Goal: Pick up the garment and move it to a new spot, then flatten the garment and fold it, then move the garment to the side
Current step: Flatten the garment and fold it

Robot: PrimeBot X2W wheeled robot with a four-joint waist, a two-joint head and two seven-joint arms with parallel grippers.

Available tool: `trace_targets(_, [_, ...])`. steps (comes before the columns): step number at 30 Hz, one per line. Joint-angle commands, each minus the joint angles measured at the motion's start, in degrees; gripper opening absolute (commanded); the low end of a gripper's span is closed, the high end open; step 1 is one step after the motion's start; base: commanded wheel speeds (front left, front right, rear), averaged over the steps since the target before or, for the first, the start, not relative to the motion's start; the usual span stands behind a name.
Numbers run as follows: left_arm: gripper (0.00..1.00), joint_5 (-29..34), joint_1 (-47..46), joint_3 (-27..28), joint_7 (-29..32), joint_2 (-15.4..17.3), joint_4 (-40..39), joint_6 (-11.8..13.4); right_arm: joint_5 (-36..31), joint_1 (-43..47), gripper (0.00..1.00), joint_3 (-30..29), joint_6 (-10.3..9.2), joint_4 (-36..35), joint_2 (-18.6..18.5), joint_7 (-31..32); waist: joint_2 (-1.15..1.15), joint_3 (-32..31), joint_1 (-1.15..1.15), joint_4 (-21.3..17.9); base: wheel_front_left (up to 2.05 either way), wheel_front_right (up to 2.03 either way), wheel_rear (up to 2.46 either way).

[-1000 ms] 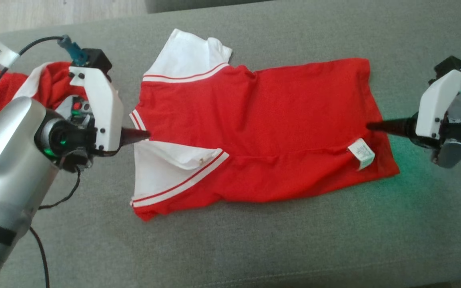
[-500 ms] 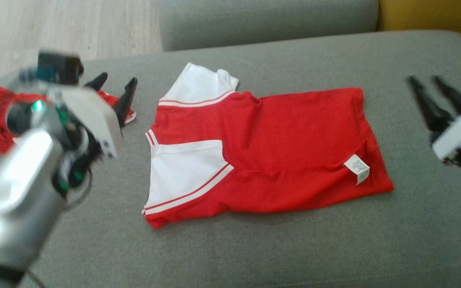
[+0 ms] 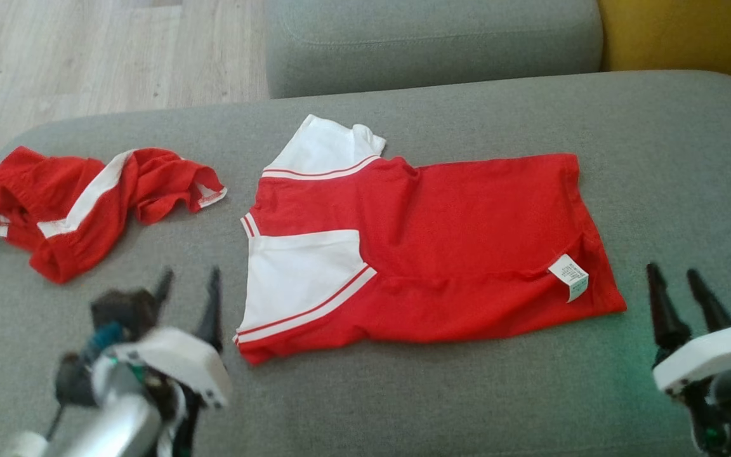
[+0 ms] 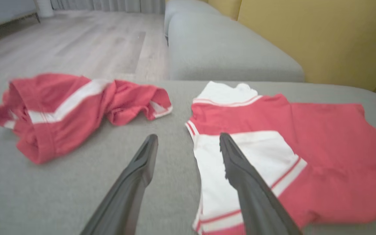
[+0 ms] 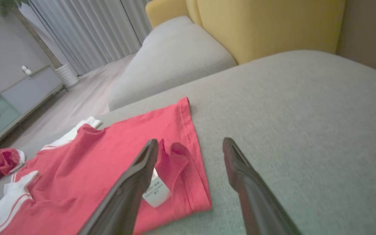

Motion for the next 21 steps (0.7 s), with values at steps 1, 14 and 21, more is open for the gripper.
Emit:
trace_targets(1, [1.0,-0.19,-2.58,1.69,0.45,0.62,-0.74,0.18,-2.46,-2.28,1.0,0.11,0.43,-1.05,-0.39,1.37,0.0,0.28,0.0,-0.02,0.0,0.0,0.0])
trace_targets(14, [1.0,-1.22,-5.45,-5.02,7.97,-5.76,10.46,-2.98,-11.38,-10.09,1.0,0.8,0.43,11.18,3.08,10.99,0.0,2.93,0.0,1.27,0.0,0.0,0.0])
trace_targets(21, [1.0,-2.64,-7.4,-5.67,10.25,-7.38,14.51,-4.99,-11.81,-13.29,1.0,2.75,0.43,18.09,2.76,11.84,0.0,4.31,0.0,1.95,0.0,0.0,0.0])
